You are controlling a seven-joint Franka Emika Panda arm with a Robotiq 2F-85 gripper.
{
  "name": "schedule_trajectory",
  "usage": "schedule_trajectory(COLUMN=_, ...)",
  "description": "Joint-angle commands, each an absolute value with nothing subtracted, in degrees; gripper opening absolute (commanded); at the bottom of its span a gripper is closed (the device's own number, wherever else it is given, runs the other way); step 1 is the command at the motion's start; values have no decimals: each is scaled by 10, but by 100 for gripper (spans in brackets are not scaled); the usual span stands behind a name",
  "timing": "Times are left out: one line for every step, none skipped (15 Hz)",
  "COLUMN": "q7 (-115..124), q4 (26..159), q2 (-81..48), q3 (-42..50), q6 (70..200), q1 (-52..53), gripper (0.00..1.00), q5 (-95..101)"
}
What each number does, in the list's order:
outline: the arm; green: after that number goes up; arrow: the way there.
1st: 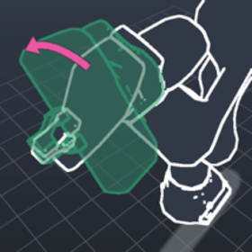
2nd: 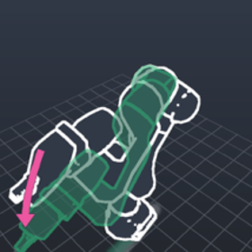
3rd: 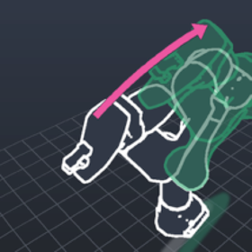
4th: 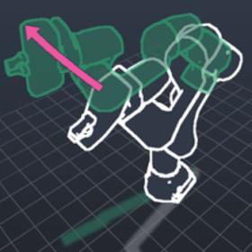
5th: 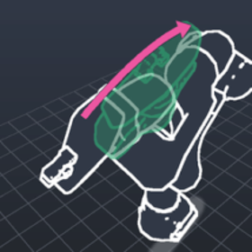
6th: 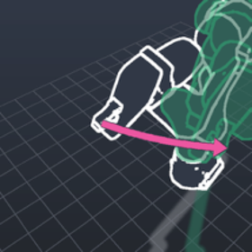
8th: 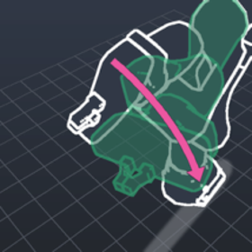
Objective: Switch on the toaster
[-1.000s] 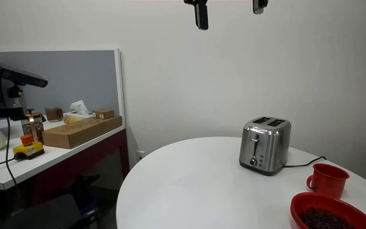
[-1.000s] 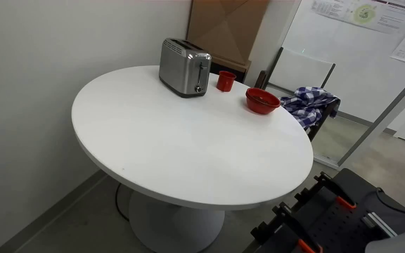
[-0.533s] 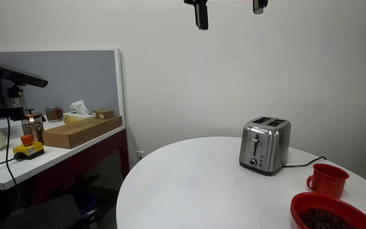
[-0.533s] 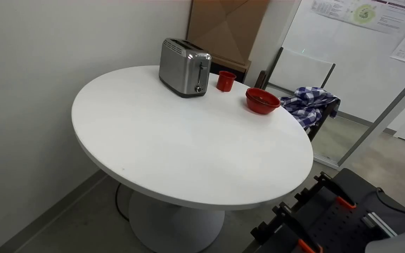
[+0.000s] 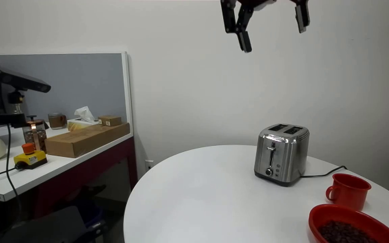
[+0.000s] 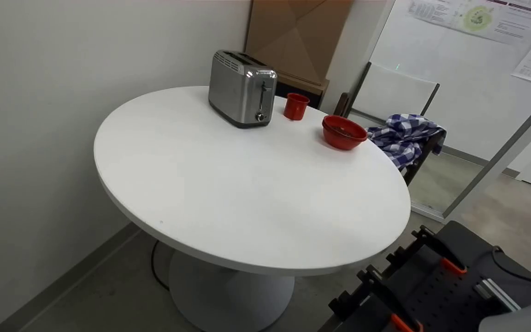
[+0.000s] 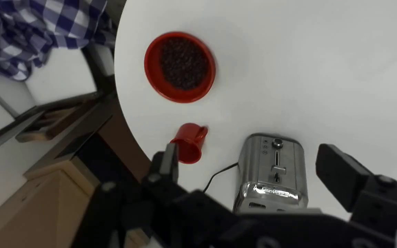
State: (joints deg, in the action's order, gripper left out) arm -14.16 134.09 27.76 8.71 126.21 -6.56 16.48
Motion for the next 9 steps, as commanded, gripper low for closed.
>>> schedule_trajectory(q7=-65, q4=1307, q2=152, q3=48, q6=1386, q1=-74, gripper=100, q5=215)
schedule_trajectory(q7=-30, q4=1291, q2=116, q3=34, q6=1410, q1=-80, gripper=100, q5=231)
schedule_trajectory(q7=2, q4=1271, q2=78, q3=25, q6=1426, q1=-82, gripper=100, q5=243)
schedule_trajectory(q7=36, q4=1251, q2=41, q3=17, q6=1441, q1=-84, gripper=100, q5=261)
schedule_trajectory(q7=64, q4=1226, q2=5, q3=14, q6=1449, q1=-82, gripper=100, q5=276)
schedule_trajectory(q7=92, q4=1200, q2=-32, q3=14, q6=1457, q1=-76, gripper=100, q5=290)
schedule_trajectory(q7=114, q4=1174, q2=-63, q3=18, q6=1459, q1=-69, gripper=100, q5=302)
schedule_trajectory(q7=130, q4=1148, q2=-93, q3=23, q6=1459, q1=-60, gripper=100, q5=308)
schedule_trajectory(q7=142, q4=1126, q2=-118, q3=30, q6=1455, q1=-50, gripper=100, q5=312)
